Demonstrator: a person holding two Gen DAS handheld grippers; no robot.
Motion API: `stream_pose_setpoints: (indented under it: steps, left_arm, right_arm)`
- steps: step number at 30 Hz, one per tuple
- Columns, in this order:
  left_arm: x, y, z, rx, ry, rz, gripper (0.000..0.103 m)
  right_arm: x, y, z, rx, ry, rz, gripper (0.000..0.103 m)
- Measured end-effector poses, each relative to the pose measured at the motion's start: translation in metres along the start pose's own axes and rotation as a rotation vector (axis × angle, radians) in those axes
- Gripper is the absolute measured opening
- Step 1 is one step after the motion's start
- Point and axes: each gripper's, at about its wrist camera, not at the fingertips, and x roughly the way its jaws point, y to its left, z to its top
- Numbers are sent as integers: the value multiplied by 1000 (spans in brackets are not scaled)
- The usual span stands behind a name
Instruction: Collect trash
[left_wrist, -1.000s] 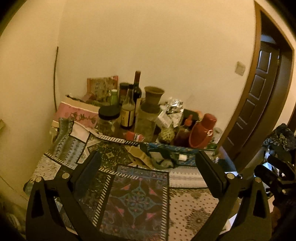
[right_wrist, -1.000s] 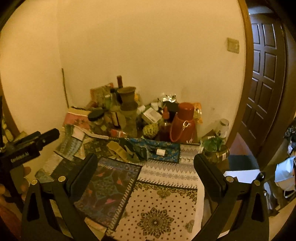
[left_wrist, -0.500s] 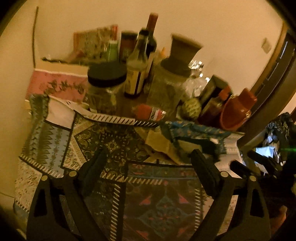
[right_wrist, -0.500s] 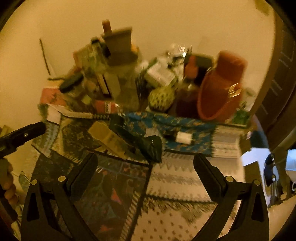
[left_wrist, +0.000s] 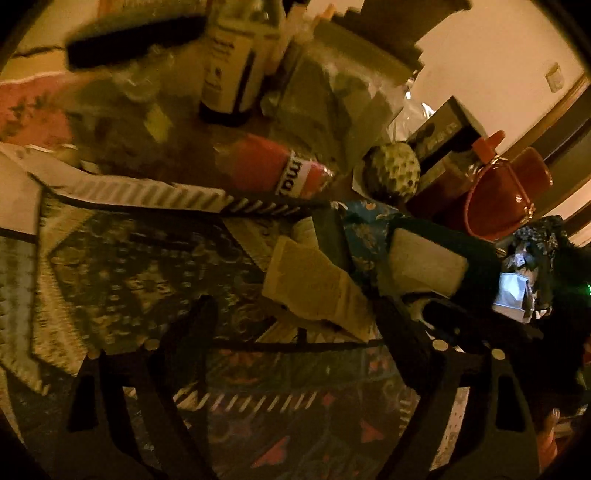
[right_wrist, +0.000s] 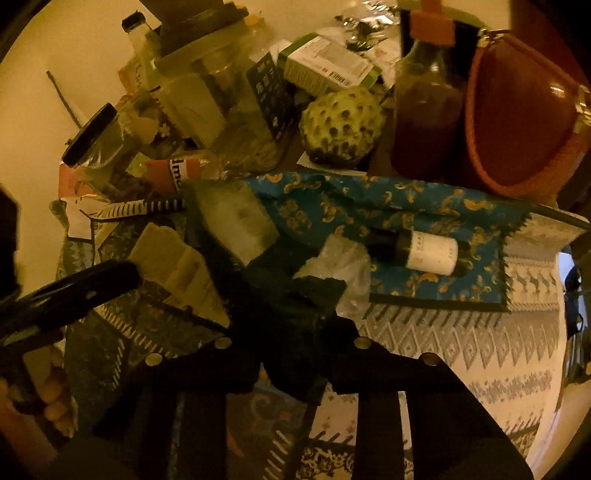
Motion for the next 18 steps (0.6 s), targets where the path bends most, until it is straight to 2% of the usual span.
stream_pose_setpoints:
  steps: [4,9,11,13,15,18]
  left_arm:
    - [22,-4,2,-4,40,-10,79]
    - [35,-15,0,12,34,-28,47]
    - [29,-23,-3,40,5,-15,39]
    - [17,-33,-6,67,-28,-1,23]
    - [6,-40,-11,76,-44,7,17]
    - [-18,-51,-22,94,-81,41,14]
  right_arm:
    - [-21,-3,-10,43,-23,-3,20]
    - [-55,-15,-23,121,-73,-5,19]
    - [-67,-19,-27,146,-92,-20,18]
    - [-80,-25,-29,167,-116,-32,18]
    - [-92,-29,-31,180,-135,-40,17]
    - [-111,-33,-36,186,-166,-52,17]
